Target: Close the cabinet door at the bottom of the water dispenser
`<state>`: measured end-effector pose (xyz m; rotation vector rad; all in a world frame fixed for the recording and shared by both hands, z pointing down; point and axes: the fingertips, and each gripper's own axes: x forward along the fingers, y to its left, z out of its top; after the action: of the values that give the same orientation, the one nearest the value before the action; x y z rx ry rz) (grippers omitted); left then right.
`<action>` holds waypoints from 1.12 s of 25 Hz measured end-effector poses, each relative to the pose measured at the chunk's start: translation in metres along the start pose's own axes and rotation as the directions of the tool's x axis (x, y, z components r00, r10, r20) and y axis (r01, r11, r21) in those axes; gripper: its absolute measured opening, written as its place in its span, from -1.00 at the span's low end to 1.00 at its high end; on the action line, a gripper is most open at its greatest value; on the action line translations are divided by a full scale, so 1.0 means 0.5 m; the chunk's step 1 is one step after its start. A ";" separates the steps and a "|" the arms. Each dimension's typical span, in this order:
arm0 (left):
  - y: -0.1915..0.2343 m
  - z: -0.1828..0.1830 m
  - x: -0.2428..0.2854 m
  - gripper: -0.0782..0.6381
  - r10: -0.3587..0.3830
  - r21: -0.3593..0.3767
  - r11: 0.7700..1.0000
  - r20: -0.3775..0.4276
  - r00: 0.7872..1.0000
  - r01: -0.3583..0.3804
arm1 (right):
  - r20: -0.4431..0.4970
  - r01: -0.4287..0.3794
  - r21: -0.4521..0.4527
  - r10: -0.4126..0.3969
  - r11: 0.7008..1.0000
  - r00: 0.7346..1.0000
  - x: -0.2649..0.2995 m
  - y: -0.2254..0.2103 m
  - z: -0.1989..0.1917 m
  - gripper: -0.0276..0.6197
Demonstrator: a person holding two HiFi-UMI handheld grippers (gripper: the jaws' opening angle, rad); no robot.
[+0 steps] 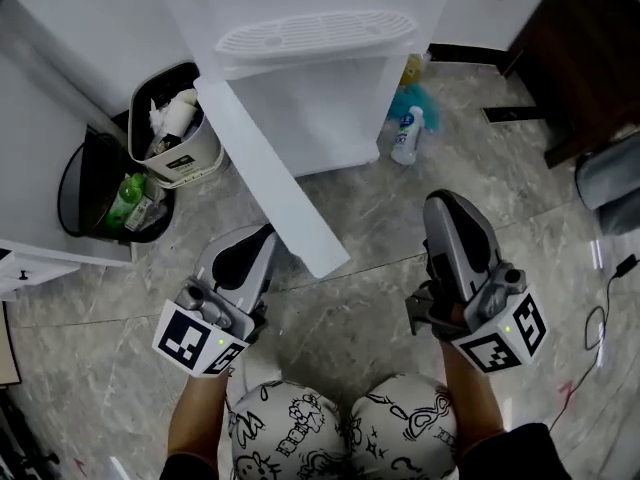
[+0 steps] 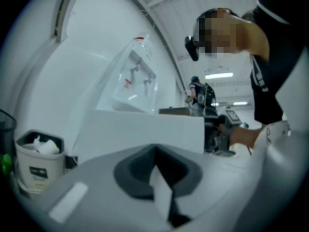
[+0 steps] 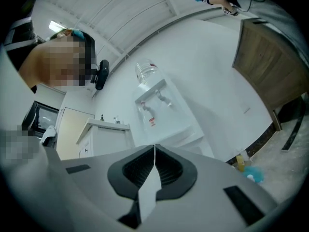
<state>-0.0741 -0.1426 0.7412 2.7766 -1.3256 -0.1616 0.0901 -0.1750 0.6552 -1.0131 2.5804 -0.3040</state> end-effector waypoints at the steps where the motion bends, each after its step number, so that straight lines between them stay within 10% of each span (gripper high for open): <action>1: -0.008 -0.003 0.025 -0.79 -0.020 0.007 1.000 0.004 1.000 0.020 | 0.029 0.005 0.000 -0.005 1.000 1.000 -0.008 0.000 0.017 -0.86; 9: -0.018 -0.019 0.212 -0.79 -0.081 0.058 0.995 -0.024 0.996 0.083 | 0.020 0.068 0.047 -0.069 0.997 0.997 -0.026 -0.043 0.002 -0.86; 28: 0.156 -0.044 0.358 -0.78 0.081 0.041 0.996 -0.099 0.992 -0.077 | -0.028 0.058 0.112 -0.055 0.992 0.998 -0.007 -0.074 -0.072 -0.86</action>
<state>-0.0197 -0.3307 0.7586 2.7164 -1.4242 0.0075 0.1008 -0.1968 0.7011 -1.0493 2.5275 -0.4745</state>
